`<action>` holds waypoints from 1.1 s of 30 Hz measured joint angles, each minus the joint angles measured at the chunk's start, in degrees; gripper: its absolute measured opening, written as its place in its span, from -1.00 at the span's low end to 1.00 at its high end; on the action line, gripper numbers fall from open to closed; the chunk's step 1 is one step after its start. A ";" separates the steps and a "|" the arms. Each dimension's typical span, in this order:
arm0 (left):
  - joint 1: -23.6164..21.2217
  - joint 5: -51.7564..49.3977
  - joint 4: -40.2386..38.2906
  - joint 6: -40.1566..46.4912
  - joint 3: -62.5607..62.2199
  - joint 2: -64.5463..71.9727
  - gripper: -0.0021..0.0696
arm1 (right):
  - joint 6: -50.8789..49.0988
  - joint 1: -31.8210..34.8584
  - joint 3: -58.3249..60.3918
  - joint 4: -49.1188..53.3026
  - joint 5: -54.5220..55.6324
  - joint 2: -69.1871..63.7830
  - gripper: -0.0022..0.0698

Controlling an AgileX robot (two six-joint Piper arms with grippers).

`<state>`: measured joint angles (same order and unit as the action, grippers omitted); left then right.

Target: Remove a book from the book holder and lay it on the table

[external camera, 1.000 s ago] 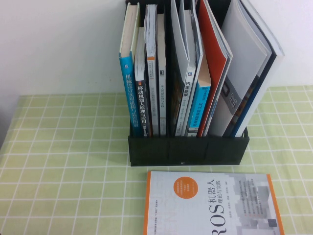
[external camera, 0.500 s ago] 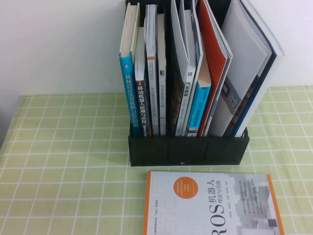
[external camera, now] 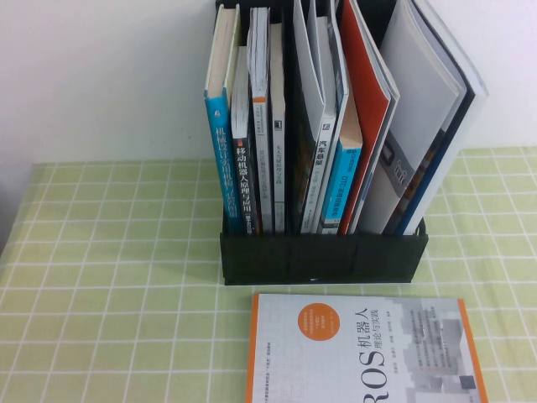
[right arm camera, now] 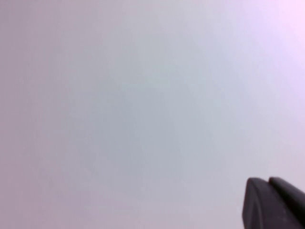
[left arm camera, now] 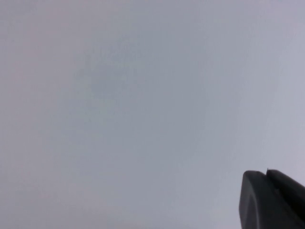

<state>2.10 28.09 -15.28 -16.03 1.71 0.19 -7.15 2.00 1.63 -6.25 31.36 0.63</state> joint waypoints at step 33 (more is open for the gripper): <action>11.11 -48.69 2.99 3.50 -36.44 33.42 -0.95 | -3.26 -1.89 -48.22 1.97 -67.90 -27.75 -0.94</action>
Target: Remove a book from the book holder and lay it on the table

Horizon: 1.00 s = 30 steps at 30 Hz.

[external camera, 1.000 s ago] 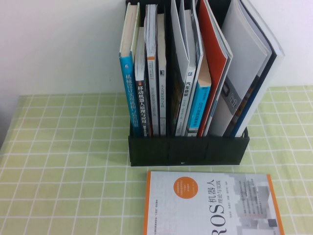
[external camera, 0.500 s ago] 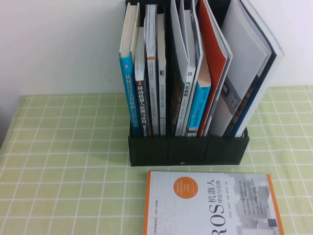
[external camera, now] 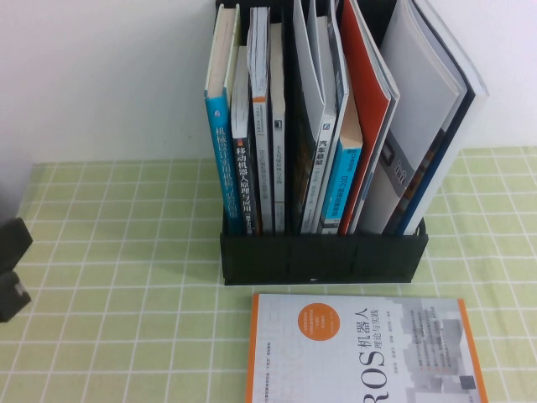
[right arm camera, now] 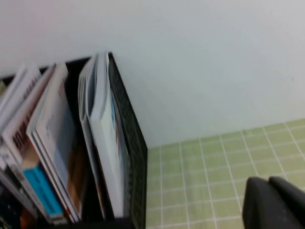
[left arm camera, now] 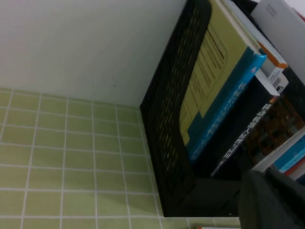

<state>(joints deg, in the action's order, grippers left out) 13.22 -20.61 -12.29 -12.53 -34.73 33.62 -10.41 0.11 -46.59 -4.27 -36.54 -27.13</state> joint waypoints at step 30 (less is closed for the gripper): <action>17.45 0.35 -41.73 60.77 -30.87 41.93 -0.95 | 68.22 -0.50 8.81 -61.36 5.05 -22.65 -0.79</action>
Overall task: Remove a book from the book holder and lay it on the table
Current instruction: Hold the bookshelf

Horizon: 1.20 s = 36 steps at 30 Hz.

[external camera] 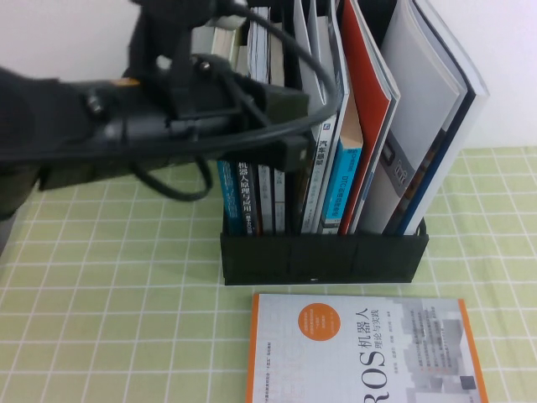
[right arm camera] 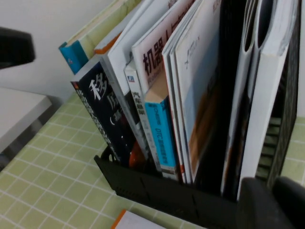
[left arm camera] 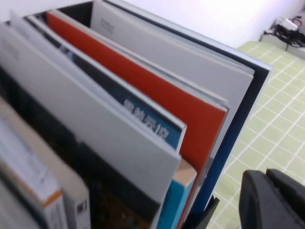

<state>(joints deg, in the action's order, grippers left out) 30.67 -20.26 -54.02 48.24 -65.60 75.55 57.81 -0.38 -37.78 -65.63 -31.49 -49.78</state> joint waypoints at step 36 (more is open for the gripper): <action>4.23 -15.85 -14.18 25.06 -40.90 37.51 -0.95 | 37.98 -0.14 -0.11 -31.94 -0.06 -23.21 -0.01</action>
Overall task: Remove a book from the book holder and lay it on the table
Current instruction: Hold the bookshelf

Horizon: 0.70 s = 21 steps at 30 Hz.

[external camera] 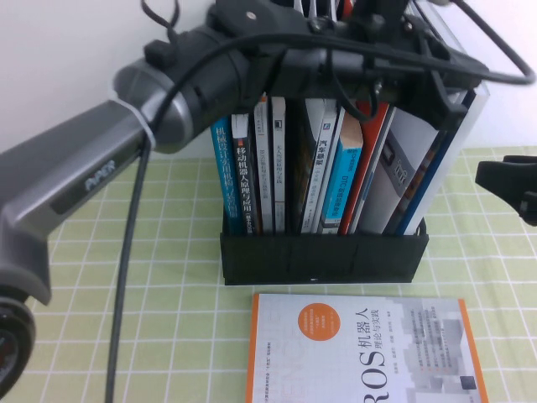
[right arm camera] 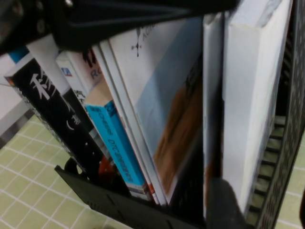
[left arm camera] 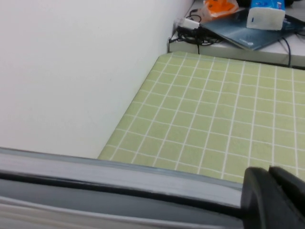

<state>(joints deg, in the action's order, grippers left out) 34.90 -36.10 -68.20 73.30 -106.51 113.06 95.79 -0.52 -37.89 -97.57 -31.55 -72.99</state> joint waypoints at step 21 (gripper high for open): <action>0.45 1.82 9.76 -9.64 -0.81 -0.08 -0.95 | 5.99 -2.21 -9.05 0.00 -1.26 -6.04 -0.01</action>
<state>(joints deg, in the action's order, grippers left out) 35.35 -34.28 -58.44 63.67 -107.32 112.98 101.78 -2.73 -46.94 -97.57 -32.81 -79.03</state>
